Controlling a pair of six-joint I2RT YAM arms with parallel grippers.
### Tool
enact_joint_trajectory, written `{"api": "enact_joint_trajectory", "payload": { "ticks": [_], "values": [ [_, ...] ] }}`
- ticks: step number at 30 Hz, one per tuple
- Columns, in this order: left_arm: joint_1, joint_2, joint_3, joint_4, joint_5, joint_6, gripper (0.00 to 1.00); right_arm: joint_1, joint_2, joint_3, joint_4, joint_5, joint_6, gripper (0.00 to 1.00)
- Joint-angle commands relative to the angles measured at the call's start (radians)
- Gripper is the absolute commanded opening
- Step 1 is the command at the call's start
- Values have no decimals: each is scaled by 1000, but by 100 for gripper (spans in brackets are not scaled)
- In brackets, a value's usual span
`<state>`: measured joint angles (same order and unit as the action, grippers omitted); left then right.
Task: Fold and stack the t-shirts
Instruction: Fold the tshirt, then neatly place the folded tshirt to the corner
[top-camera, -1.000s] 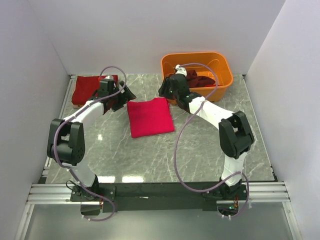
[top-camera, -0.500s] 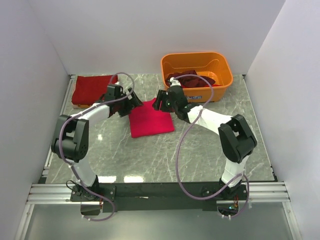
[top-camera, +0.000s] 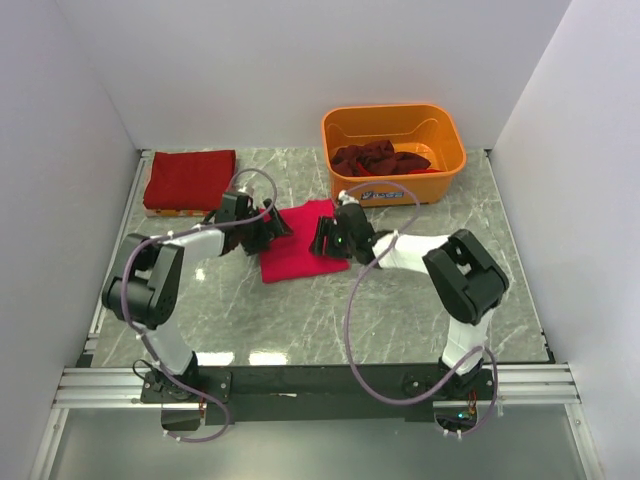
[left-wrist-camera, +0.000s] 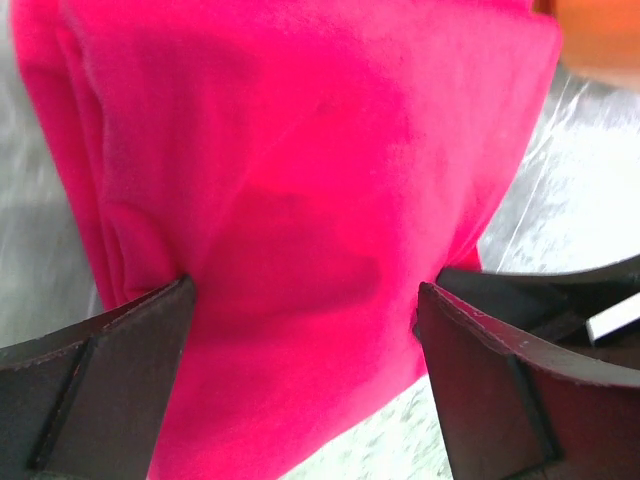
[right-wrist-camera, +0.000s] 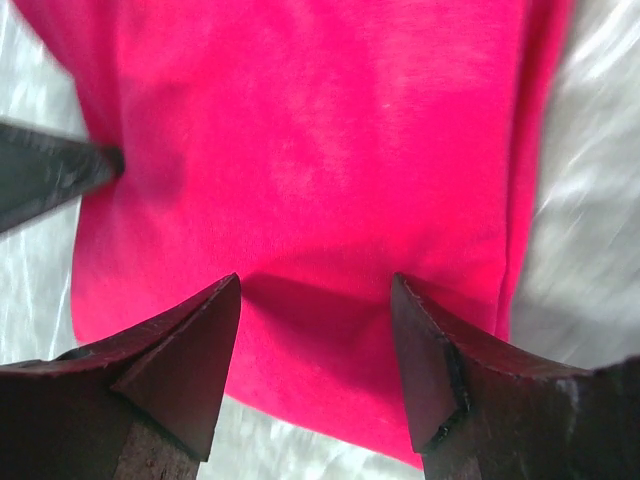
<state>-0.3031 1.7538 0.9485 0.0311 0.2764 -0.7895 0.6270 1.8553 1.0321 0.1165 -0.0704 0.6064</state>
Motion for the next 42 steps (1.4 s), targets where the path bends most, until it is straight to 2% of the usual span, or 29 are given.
{"api": "enact_joint_trajectory", "payload": {
  "ticks": [1, 6, 9, 15, 17, 23, 28, 33, 38, 41, 42],
  "values": [
    [-31, -78, -114, -75, -29, -22, 99, 80, -76, -139, -34, -19, 45, 69],
    [-73, -270, -229, -204, -163, -66, 99, 216, -206, -247, -89, 69, 110, 69],
    [-106, -484, -278, -287, -225, -77, 100, 292, -319, -273, -161, 196, 130, 69],
    [-119, -660, -271, -470, -273, -71, 99, 290, -517, -219, -276, 310, 78, 74],
    [-119, -675, -284, -496, -348, -68, 99, 272, -565, -205, -302, 320, 72, 75],
    [-119, -581, -291, -387, -335, -48, 99, 133, -653, -276, -308, 262, 84, 78],
    [-119, -389, -219, -361, -374, -7, 100, 25, -754, -345, -319, 250, 63, 77],
    [-149, -245, -153, -381, -462, -7, 80, -30, -826, -371, -347, 271, 38, 77],
    [-208, -140, -106, -430, -522, -8, 66, -49, -838, -383, -342, 253, 29, 77],
    [-246, -83, -85, -459, -559, -16, 52, -59, -834, -389, -334, 248, 24, 77],
    [-257, -62, -79, -462, -562, -19, 42, -64, -832, -394, -327, 247, 23, 77]
  ]
}}
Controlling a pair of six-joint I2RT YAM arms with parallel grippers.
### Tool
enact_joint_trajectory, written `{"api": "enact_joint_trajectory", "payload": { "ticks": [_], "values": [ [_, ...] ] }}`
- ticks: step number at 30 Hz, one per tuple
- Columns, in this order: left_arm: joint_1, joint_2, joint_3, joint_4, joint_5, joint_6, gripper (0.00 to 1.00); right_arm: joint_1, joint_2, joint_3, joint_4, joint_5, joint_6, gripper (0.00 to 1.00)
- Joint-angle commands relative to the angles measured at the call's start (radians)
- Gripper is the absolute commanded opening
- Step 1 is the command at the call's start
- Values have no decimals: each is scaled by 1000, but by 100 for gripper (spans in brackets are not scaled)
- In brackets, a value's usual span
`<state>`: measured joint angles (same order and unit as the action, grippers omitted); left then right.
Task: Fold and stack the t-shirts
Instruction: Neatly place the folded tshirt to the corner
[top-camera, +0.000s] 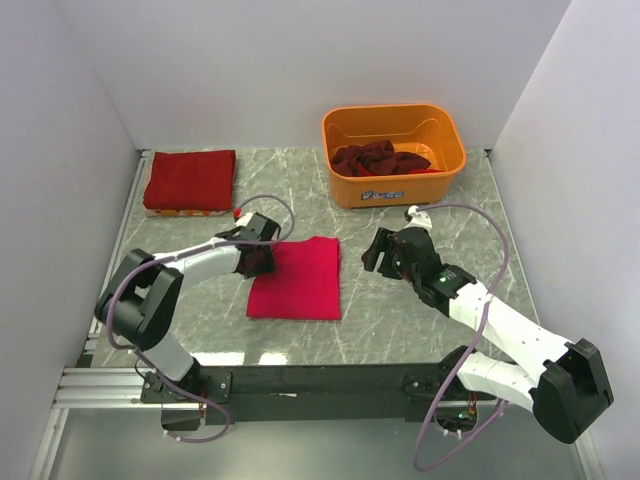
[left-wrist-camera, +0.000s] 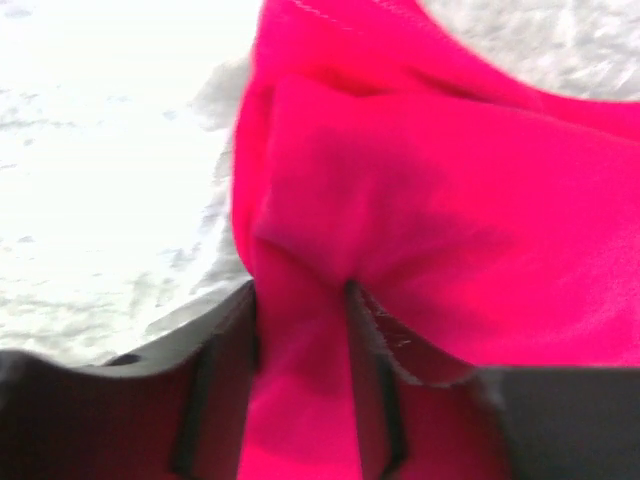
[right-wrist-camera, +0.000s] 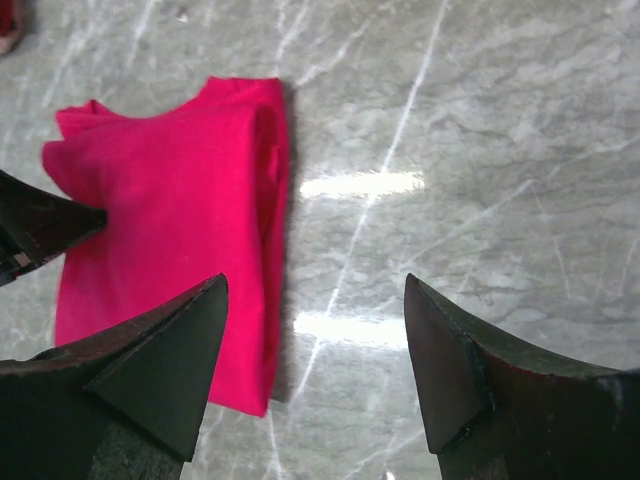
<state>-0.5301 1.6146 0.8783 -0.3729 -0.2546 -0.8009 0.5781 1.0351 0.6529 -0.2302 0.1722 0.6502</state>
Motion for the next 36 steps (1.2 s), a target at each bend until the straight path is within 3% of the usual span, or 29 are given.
{"api": "enact_joint_trajectory", "payload": {
  "ticks": [1, 2, 3, 6, 13, 18, 22, 28, 36],
  "values": [
    [-37, 86, -6, -61, -37, -9, 39, -21, -13, -18, 22, 1, -21, 77],
    [-44, 94, -2, -67, -46, -12, 35, -23, -14, -19, 25, 1, -26, 77],
    [-56, 114, 11, -76, -57, -18, 22, -26, -17, -24, 29, 3, -26, 77],
    [-73, 155, 53, -106, -101, -23, 1, -40, -23, -29, 32, 9, -43, 77],
    [-82, 189, 220, -251, -383, -15, 1, -61, -56, -29, 40, 73, -102, 77],
    [-80, 183, 338, -251, -615, 69, 1, -66, -81, -38, 43, 112, -119, 77],
    [-65, 205, 421, -193, -713, 192, 1, -70, -87, -47, 46, 116, -123, 77],
    [22, 264, 548, -66, -778, 412, 1, -75, -98, -53, 48, 122, -123, 77],
    [126, 278, 629, 216, -739, 696, 1, -81, -118, -67, 54, 131, -126, 77]
  ]
}}
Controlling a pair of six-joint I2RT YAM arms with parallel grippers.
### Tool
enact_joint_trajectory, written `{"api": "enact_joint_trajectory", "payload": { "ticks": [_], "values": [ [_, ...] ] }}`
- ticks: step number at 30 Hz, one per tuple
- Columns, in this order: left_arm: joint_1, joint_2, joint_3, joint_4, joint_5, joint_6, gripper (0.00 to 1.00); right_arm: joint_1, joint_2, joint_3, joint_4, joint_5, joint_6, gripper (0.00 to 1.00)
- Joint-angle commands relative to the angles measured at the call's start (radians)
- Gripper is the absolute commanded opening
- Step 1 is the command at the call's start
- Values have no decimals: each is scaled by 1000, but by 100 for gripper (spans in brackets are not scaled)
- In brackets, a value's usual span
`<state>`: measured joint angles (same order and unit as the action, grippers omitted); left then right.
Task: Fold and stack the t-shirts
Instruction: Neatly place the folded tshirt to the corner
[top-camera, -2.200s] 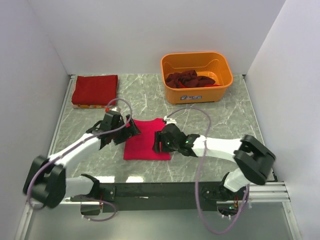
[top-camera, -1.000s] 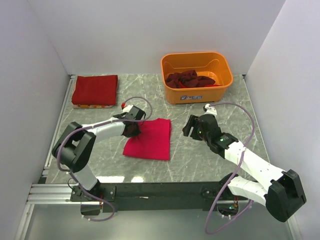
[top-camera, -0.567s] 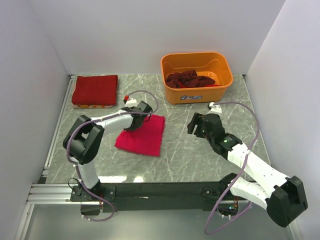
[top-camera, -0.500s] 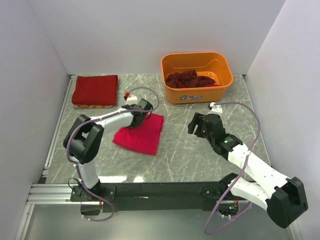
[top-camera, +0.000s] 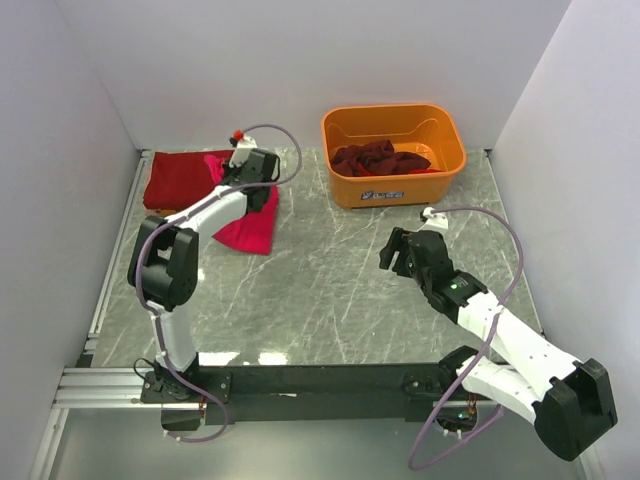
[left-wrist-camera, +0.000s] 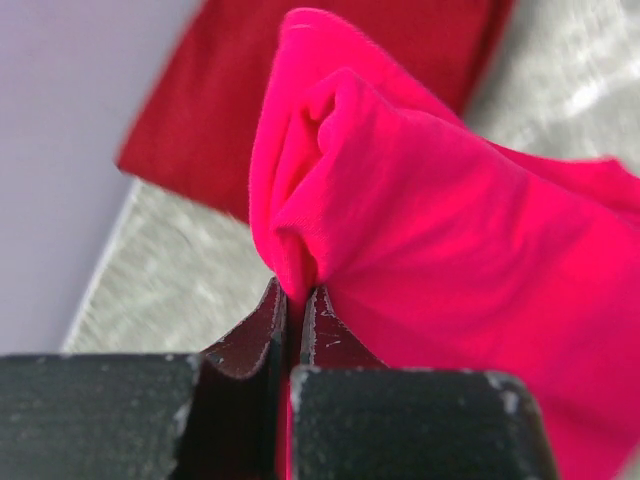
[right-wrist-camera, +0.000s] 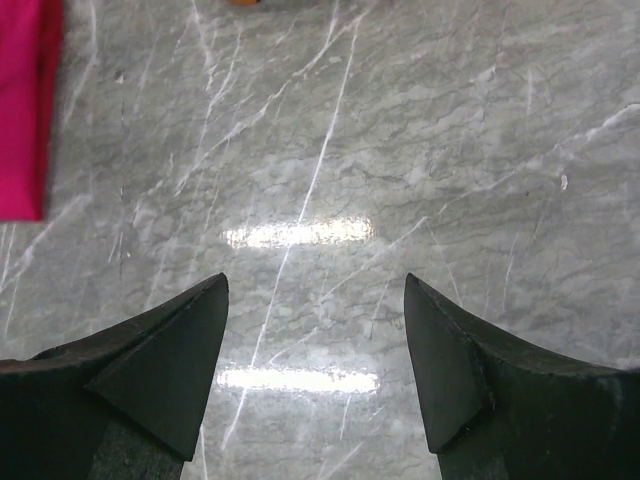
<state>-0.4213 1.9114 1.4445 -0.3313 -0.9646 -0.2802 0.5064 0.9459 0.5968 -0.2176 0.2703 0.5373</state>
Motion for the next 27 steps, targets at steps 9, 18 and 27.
{"api": "enact_joint_trajectory", "payload": {
  "ticks": [9, 18, 27],
  "values": [
    [79, 46, 231, 264, 58, 346, 1, -16, -41, -20, 40, 37, -11, 77],
    [98, 124, 424, 198, 78, 389, 1, -19, -45, -20, 40, 43, -13, 77],
    [118, 95, 494, 160, 141, 400, 1, -22, -30, -23, 50, 24, -16, 77]
  ]
}}
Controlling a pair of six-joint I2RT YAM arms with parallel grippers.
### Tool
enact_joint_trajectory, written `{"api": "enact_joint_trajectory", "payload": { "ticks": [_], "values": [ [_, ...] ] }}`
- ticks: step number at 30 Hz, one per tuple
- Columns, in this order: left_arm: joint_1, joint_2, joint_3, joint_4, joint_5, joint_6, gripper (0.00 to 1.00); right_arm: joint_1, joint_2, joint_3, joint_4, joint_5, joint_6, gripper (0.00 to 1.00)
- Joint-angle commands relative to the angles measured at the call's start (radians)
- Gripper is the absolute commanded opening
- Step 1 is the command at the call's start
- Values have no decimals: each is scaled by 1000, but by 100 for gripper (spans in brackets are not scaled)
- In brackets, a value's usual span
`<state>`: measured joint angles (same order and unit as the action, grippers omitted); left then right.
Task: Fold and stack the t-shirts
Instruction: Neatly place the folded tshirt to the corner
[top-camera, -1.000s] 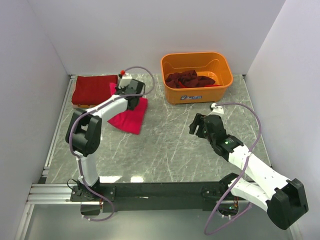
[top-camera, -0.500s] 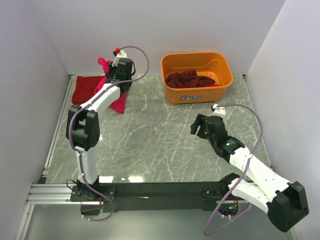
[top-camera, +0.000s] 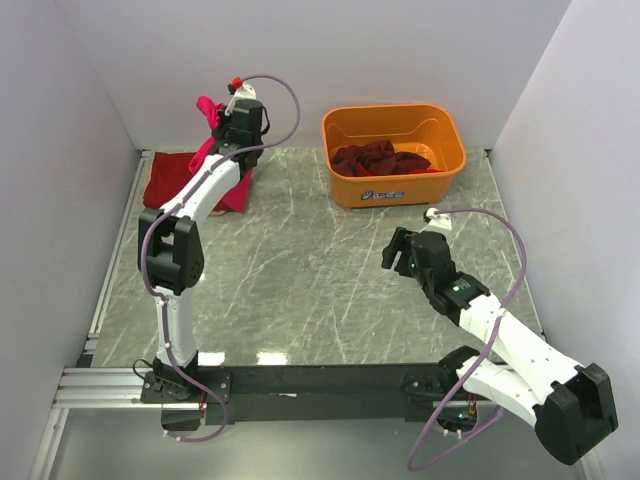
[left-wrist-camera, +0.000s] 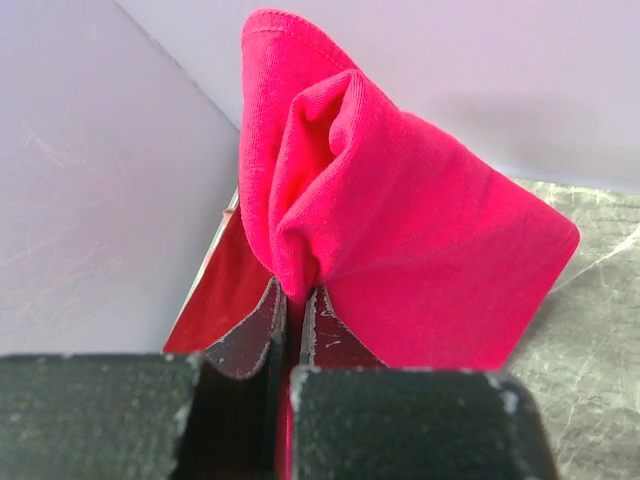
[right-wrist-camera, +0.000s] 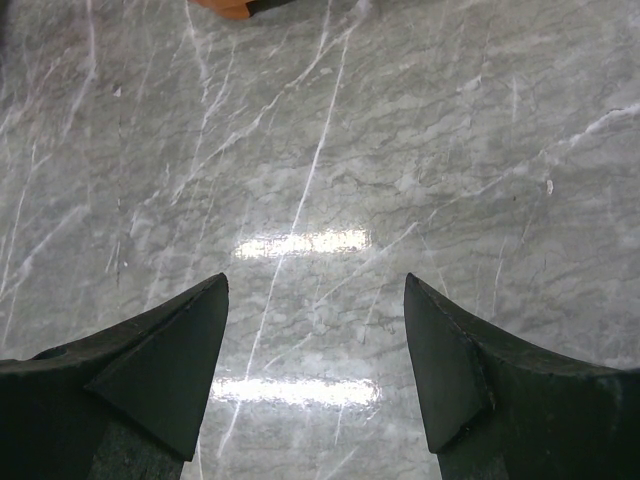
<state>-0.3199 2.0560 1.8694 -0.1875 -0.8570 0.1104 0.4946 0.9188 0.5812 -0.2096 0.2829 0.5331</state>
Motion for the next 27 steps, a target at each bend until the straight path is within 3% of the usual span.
{"api": "enact_joint_trajectory", "payload": {
  "ticks": [1, 7, 18, 27],
  "values": [
    [21, -53, 77, 2, 41, 6, 1, -10, -1, -9, 42, 12, -10, 77],
    [65, -62, 85, -41, 137, 5, 1, -10, 2, -9, 39, 16, -9, 77],
    [243, 10, 103, -69, 351, -15, 1, -11, 23, 6, 29, 42, -4, 77],
    [343, 125, 134, -21, 401, -5, 1, -13, 54, 45, -5, 87, 1, 77]
  ]
}}
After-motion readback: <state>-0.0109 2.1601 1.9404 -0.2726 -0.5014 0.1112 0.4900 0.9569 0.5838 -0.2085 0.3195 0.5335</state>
